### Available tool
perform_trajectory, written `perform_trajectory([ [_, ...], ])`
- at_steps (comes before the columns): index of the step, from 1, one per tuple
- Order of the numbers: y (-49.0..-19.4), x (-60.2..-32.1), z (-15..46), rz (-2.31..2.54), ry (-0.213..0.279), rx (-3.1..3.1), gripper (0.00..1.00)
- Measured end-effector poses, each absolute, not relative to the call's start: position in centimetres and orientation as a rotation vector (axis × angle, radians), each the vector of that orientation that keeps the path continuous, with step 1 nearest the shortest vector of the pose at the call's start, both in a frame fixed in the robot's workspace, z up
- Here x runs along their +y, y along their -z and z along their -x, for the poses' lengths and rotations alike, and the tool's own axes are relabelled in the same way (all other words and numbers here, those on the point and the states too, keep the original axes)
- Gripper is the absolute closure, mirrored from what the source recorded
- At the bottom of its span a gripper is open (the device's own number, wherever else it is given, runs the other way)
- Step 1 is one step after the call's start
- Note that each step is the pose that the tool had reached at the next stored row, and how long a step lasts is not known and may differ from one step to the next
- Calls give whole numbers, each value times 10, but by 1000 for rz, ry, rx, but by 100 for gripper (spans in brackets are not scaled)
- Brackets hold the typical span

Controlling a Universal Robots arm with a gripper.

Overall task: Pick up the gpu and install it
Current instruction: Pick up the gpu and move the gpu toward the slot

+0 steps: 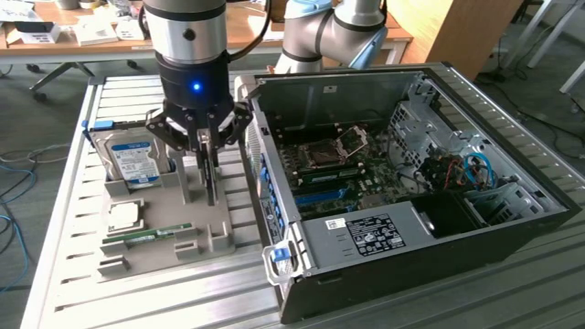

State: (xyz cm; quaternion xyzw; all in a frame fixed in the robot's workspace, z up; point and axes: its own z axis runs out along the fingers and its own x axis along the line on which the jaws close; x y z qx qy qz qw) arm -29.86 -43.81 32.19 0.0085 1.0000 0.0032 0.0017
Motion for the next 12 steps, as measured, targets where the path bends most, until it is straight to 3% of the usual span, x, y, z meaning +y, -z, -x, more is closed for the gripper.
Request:
perform_trajectory([
  [12, -336, -438, 299, -27, -10, 3138, 74],
])
